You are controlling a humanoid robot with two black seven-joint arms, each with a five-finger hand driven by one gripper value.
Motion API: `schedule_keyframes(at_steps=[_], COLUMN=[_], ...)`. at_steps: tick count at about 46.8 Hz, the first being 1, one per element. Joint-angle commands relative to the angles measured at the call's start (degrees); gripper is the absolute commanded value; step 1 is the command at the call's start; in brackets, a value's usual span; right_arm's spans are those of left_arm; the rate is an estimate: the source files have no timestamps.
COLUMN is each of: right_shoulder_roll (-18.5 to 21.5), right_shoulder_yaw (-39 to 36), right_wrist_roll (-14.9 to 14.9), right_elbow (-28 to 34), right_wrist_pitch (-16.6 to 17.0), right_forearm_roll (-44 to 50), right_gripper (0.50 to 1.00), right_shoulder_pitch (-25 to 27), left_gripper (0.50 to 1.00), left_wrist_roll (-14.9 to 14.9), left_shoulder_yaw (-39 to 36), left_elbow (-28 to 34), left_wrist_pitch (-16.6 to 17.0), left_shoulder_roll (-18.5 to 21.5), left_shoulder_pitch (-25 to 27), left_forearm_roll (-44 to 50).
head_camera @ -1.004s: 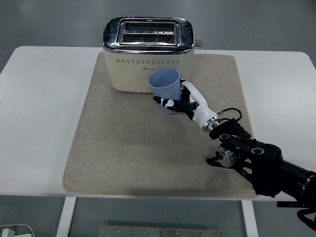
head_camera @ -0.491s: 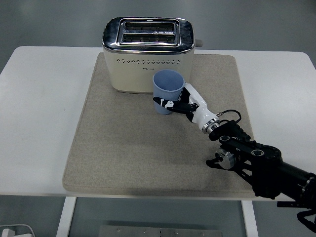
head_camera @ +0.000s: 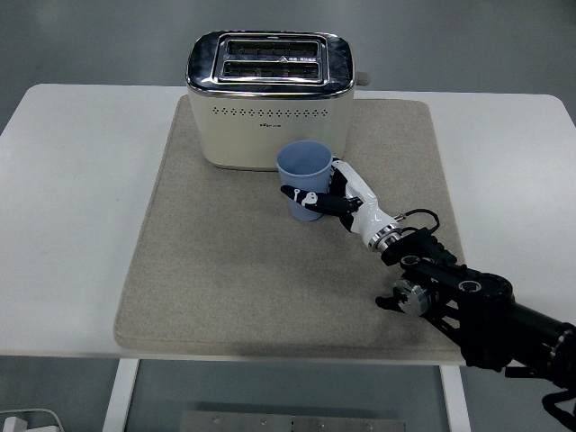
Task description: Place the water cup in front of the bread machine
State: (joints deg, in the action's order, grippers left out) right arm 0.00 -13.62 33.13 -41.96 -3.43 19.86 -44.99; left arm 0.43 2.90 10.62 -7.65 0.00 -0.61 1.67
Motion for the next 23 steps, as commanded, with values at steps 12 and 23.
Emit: schedule_keyframes(at_steps=[12, 23], right_shoulder_roll=[-0.88, -2.64], right_shoulder_yaw=[0.00, 0.00], right_wrist_roll=[0.00, 0.00], right_elbow=[-0.05, -1.81], right_wrist_pitch=[0.00, 0.00], right_forearm_roll=[0.00, 0.00], right_gripper=[0.909, 0.909], right_shoulder_pitch=[0.61, 0.61], left_gripper=[1.000, 1.000], left_wrist_roll=[0.01, 0.01], left_shoulder_yaw=[0.00, 0.00], left_elbow=[0.36, 0.28], left_wrist_pitch=[0.00, 0.00], left_shoulder_roll=[0.00, 0.00], left_shoulder_pitch=[0.00, 0.00], left_forearm_roll=[0.01, 0.09])
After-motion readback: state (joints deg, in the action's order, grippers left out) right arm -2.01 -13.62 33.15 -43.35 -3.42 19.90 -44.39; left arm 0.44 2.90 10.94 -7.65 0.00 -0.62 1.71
